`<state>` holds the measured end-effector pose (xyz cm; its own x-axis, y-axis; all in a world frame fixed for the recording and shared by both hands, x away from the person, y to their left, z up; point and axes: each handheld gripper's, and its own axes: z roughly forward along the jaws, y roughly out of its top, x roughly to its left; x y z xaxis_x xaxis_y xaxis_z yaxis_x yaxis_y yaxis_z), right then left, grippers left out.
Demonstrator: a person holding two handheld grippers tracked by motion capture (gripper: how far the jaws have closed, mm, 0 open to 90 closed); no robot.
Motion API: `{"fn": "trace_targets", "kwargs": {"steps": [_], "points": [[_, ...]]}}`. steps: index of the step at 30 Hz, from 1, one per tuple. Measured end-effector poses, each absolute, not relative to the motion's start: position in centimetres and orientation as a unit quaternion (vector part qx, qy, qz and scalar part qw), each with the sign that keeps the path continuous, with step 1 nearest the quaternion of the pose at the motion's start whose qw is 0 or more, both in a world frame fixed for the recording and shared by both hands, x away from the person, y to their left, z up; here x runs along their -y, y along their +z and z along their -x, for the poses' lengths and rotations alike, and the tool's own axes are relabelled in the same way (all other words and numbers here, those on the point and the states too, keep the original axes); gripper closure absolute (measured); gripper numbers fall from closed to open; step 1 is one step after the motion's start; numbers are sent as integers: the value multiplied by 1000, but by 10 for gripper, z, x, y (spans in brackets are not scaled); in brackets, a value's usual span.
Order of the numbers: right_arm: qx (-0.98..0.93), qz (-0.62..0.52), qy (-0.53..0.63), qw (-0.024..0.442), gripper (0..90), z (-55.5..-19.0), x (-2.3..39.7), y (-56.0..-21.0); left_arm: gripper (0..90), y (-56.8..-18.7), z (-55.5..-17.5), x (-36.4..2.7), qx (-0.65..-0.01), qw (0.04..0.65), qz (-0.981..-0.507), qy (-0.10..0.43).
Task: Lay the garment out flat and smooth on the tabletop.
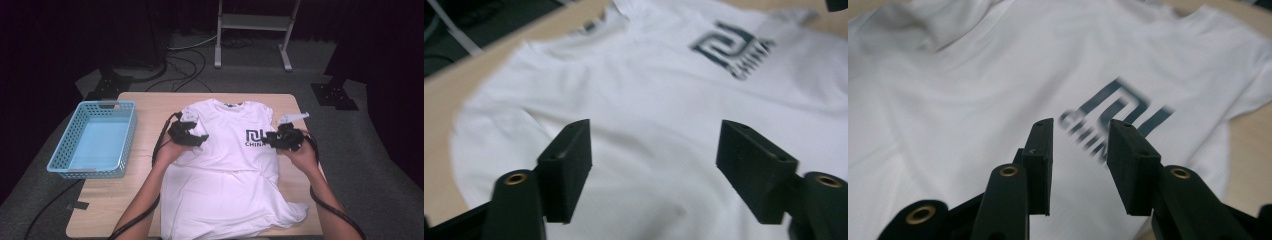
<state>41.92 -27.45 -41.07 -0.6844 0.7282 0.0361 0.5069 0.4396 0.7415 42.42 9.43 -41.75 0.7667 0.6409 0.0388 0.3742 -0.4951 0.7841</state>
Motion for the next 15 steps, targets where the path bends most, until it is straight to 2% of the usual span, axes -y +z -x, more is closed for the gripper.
{"fn": "trace_targets", "kwargs": {"steps": [6,10,15], "points": [[-867,-334,357,98,635,-346,277,-438,216,-443,-375,-100,-281,371,-874,139],[-878,-321,339,102,614,-309,276,-454,206,-452,-353,-100,-268,350,-889,128],[-882,-314,327,128,561,-284,272,-466,207,-466,-336,-97,-247,328,-905,112]]}}
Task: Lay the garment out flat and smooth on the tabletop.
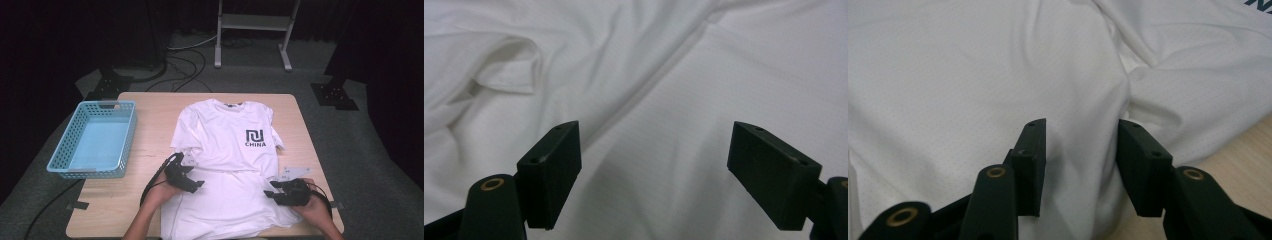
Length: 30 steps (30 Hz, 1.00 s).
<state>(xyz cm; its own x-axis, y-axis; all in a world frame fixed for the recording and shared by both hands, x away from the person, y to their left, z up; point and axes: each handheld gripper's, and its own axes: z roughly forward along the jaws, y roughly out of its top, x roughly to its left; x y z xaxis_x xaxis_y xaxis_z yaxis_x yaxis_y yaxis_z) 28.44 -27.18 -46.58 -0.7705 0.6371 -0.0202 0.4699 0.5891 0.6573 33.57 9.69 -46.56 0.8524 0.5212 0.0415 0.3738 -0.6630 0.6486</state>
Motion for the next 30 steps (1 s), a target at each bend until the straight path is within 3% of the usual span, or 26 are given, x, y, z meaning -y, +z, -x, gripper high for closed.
{"fn": "trace_targets", "kwargs": {"steps": [7,15,26,30], "points": [[-888,-300,320,138,521,-266,271,-469,204,-471,-322,-103,-248,333,-905,95],[-892,-288,326,124,418,-240,275,-471,206,-468,-298,-112,-244,330,-909,69],[-898,-266,332,110,399,-208,276,-471,205,-469,-253,-118,-233,335,-911,65],[-901,-264,333,84,377,-210,279,-468,196,-467,-253,-117,-220,329,-917,55]]}}
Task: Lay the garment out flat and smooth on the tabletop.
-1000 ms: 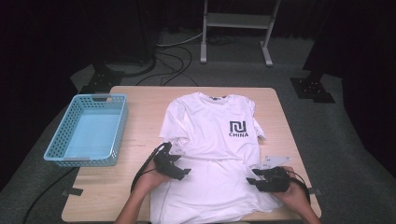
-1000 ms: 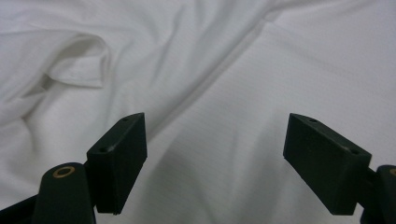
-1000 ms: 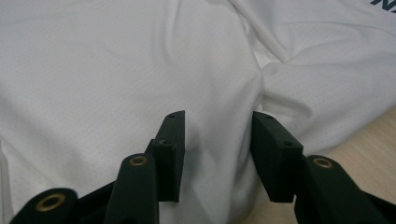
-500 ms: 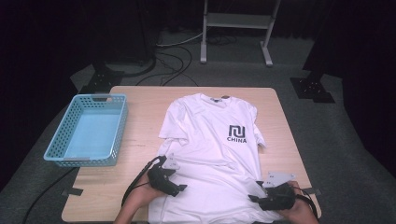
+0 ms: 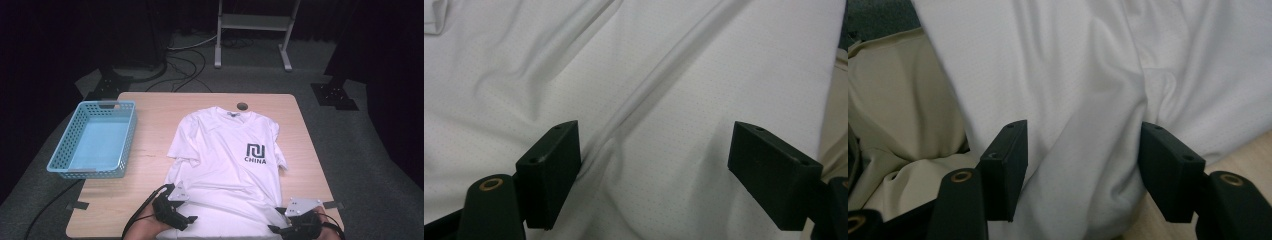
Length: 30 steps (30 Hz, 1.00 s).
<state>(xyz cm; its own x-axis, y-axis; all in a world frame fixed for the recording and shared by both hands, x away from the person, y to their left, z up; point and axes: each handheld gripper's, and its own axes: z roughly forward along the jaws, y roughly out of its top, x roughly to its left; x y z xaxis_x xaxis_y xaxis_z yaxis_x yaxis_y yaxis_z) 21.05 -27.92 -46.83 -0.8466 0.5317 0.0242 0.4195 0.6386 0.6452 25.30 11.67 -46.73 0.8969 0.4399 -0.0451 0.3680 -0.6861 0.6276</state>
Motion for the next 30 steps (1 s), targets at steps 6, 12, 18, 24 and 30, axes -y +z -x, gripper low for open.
{"fn": "trace_targets", "kwargs": {"steps": [6,12,18,24,30], "points": [[-884,-287,344,131,321,-268,281,-458,95,-465,-306,-101,-224,344,-906,103],[-881,-294,334,162,292,-334,269,-450,83,-460,-370,-81,-208,354,-903,127],[-883,-310,320,150,271,-373,264,-461,83,-469,-414,-75,-217,338,-910,107],[-882,-315,321,142,269,-379,264,-471,56,-475,-414,-84,-216,341,-910,96],[-882,-314,328,127,269,-370,260,-473,56,-475,-395,-100,-220,339,-909,96]]}}
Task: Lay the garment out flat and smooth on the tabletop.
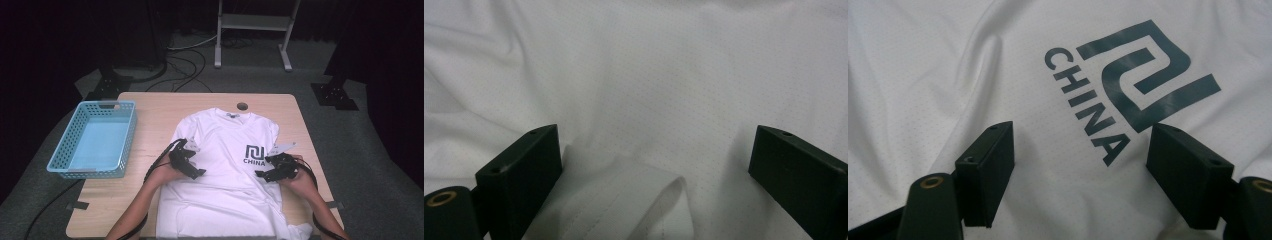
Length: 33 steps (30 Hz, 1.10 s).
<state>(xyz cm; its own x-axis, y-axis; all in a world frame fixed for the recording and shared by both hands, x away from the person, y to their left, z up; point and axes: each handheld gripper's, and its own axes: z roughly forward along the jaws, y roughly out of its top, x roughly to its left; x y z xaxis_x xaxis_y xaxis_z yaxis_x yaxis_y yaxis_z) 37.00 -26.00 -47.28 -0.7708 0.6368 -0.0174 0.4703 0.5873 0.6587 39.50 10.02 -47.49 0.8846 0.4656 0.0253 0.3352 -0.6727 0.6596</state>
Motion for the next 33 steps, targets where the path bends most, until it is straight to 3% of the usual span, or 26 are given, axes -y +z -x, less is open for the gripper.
{"fn": "trace_targets", "kwargs": {"steps": [17,25,28,33], "points": [[-892,-285,336,106,253,-300,243,-475,54,-473,-312,-126,-208,327,-918,86],[-898,-269,335,91,265,-278,252,-466,70,-466,-296,-126,-191,320,-925,69],[-884,-274,363,105,341,-283,268,-450,69,-459,-304,-123,-195,336,-918,76],[-870,-298,374,120,547,-307,300,-434,70,-456,-324,-115,-203,336,-915,88]]}}
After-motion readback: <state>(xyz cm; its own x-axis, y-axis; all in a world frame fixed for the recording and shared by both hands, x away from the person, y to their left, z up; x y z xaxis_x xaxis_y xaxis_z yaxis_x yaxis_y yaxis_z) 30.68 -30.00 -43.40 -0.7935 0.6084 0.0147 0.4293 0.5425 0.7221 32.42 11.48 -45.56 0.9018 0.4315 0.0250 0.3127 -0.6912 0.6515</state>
